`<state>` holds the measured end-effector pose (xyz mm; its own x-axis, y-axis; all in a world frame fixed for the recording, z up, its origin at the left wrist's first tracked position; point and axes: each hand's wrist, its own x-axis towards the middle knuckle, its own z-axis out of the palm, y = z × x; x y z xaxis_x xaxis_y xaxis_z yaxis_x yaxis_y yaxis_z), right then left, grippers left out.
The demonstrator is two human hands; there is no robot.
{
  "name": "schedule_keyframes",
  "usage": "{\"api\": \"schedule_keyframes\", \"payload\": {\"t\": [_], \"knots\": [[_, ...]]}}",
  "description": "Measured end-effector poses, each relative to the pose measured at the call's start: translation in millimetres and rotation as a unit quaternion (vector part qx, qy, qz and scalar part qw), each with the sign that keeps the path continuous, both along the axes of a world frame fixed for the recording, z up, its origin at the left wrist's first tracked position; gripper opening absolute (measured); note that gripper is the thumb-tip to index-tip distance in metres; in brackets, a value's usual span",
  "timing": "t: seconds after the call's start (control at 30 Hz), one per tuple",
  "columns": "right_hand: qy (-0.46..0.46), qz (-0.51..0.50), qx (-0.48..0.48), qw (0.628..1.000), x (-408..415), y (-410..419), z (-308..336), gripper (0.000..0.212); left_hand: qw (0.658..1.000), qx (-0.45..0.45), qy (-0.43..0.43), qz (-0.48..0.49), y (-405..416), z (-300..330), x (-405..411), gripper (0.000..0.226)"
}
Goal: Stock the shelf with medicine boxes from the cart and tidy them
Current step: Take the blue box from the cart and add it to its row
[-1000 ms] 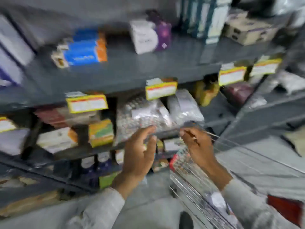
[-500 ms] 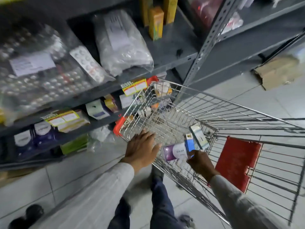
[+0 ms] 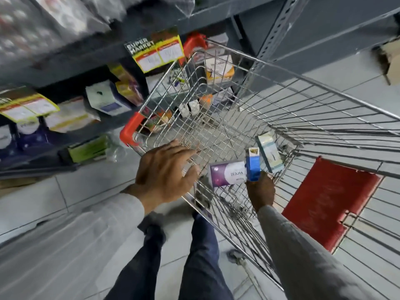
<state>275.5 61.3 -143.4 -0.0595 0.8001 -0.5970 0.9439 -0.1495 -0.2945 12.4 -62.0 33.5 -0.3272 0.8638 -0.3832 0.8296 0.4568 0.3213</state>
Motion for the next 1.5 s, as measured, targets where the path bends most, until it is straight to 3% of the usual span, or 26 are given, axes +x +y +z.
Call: {"api": "schedule_keyframes", "payload": {"t": [0.17,0.33,0.53,0.7,0.8,0.87,0.97,1.1,1.23,1.33,1.5], "knots": [[-0.014,-0.010,0.020,1.000,3.7,1.2,-6.7,0.028,1.000,0.018,-0.003,0.010,-1.9,-0.8,0.4,0.056],[-0.009,-0.001,0.070,0.997,8.4,2.0,29.7,0.023,0.999,-0.010,-0.025,0.025,-0.5,4.3,3.5,0.065],[0.051,0.072,0.143,0.986,-2.0,1.7,153.1,0.026,0.998,0.001,-0.064,0.010,-1.6,36.1,2.7,0.059],[0.146,0.180,0.247,0.941,-45.5,-9.0,287.9,0.046,0.988,0.129,-0.072,0.048,-18.3,112.8,-20.9,0.056],[0.202,0.228,0.296,0.905,-77.8,-18.7,361.7,0.052,0.964,0.244,-0.070,0.084,-36.7,173.1,-46.3,0.052],[0.253,0.253,0.341,0.869,-105.6,-30.3,410.8,0.048,0.930,0.351,-0.047,0.100,-62.1,218.5,-69.4,0.050],[0.327,0.287,0.392,0.810,-153.9,-46.8,475.7,0.047,0.877,0.464,0.032,0.122,-104.2,280.7,-110.4,0.046],[0.391,0.357,0.413,0.741,-224.1,-77.6,546.9,0.046,0.812,0.542,0.160,0.147,-166.2,352.8,-178.3,0.043],[0.426,0.427,0.426,0.674,-295.9,-105.2,593.4,0.042,0.782,0.532,0.254,0.201,-223.0,400.9,-251.1,0.043],[0.425,0.466,0.424,0.650,-356.5,-119.9,615.8,0.042,0.793,0.465,0.303,0.251,-255.4,415.5,-293.6,0.044],[0.387,0.491,0.396,0.673,-465.4,-133.6,632.3,0.040,0.846,0.330,0.307,0.285,-283.3,401.7,-332.6,0.059]]}}
